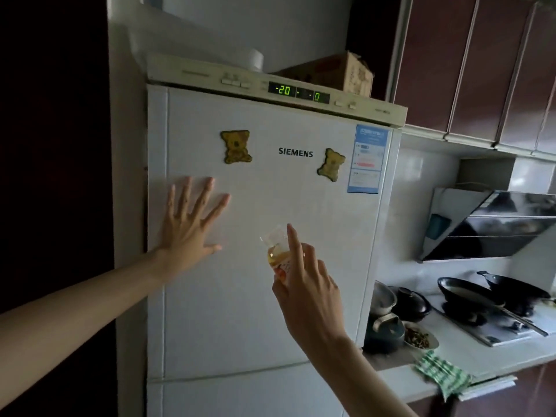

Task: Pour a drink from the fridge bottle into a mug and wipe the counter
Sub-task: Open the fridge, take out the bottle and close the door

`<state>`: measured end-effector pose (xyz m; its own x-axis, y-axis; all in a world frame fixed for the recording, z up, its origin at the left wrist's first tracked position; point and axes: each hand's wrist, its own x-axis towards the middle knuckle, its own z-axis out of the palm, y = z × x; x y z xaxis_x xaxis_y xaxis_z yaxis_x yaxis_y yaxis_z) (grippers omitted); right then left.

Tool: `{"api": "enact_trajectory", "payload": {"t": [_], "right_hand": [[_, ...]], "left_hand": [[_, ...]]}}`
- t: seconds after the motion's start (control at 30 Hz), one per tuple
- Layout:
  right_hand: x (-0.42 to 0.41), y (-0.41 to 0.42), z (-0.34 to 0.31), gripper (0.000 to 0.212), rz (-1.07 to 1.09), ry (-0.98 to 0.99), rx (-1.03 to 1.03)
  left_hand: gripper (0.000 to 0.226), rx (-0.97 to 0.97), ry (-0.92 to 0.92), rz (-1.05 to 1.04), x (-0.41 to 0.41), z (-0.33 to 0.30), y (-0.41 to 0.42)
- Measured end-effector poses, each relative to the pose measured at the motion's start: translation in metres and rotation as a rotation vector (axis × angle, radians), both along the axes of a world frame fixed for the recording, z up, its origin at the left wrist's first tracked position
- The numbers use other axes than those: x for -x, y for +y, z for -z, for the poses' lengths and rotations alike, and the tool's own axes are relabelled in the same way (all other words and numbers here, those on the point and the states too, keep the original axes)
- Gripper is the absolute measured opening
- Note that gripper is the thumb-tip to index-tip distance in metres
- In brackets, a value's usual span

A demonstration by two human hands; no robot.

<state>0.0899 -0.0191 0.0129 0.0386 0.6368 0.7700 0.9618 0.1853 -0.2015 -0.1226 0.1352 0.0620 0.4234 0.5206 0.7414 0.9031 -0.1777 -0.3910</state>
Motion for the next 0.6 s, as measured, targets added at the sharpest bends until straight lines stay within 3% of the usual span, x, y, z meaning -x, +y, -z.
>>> {"api": "enact_trajectory", "payload": {"t": [0.27, 0.37, 0.47, 0.6], "right_hand": [[-0.023, 0.025, 0.015, 0.086, 0.003, 0.112, 0.088], [-0.030, 0.020, 0.019, 0.085, 0.004, 0.172, 0.116], [-0.047, 0.012, 0.022, 0.087, 0.034, 0.184, 0.104], [-0.086, -0.009, 0.034, 0.091, 0.107, 0.178, 0.094]], "left_hand": [[0.126, 0.078, -0.074, 0.001, -0.006, 0.002, 0.018], [0.104, 0.199, -0.156, 0.209, -0.029, 0.017, -0.018], [0.082, 0.509, -0.375, 0.620, -0.067, 0.045, -0.069], [0.097, 1.112, -0.732, 0.911, -0.139, 0.080, -0.086]]}}
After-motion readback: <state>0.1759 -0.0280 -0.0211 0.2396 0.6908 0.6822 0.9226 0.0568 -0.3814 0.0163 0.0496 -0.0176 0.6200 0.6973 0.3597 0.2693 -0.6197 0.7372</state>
